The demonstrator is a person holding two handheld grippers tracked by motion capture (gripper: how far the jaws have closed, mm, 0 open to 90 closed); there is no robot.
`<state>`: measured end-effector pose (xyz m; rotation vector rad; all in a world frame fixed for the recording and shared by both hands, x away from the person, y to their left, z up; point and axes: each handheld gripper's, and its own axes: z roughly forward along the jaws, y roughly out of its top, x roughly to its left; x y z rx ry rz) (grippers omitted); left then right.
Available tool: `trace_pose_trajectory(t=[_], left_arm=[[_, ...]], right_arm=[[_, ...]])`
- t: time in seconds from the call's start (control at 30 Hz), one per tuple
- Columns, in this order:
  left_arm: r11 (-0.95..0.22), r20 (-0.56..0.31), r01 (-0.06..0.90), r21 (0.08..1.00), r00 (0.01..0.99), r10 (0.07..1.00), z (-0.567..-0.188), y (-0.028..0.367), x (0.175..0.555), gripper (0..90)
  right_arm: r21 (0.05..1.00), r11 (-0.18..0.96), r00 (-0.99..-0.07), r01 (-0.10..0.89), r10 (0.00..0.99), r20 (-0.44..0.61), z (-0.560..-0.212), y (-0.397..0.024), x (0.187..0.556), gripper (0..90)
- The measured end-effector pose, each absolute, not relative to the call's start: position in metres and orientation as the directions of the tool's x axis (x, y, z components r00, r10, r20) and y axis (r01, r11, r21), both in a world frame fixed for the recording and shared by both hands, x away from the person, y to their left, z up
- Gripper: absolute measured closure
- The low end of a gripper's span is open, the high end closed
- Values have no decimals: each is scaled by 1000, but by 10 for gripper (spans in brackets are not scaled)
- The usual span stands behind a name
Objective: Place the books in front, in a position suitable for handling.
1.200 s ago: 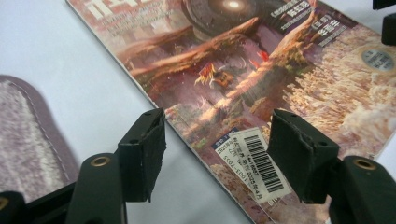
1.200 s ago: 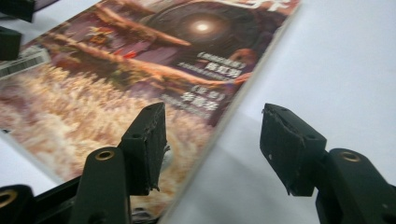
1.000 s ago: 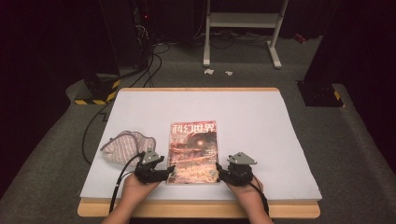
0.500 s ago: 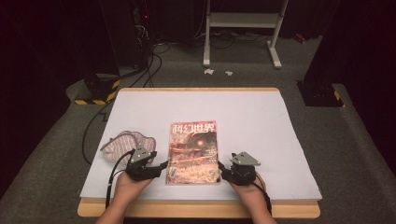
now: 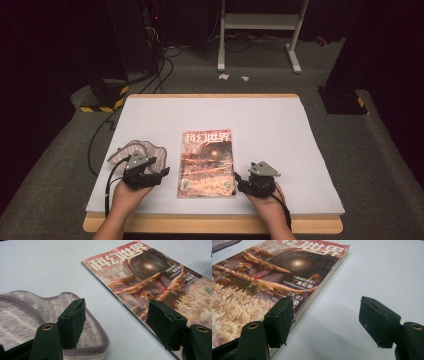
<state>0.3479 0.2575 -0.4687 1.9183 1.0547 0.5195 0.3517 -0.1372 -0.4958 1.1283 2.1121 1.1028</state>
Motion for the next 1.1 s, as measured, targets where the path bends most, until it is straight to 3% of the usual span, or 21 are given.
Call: trace_pose_trajectory(t=[0.43, 0.77, 1.1], left_arm=[[-283, 0, 480, 830, 508, 862, -455, 278, 348, 304], [-206, -44, 508, 836, 436, 899, -455, 327, 354, 269], [-174, -53, 539, 824, 380, 924, -464, 346, 359, 223]], right_arm=[[821, 359, -540, 445, 838, -74, -499, -136, 349, 300], [807, 364, -544, 465, 837, -64, -499, -137, 351, 301], [804, 369, -547, 467, 835, -65, -500, -137, 349, 298]])
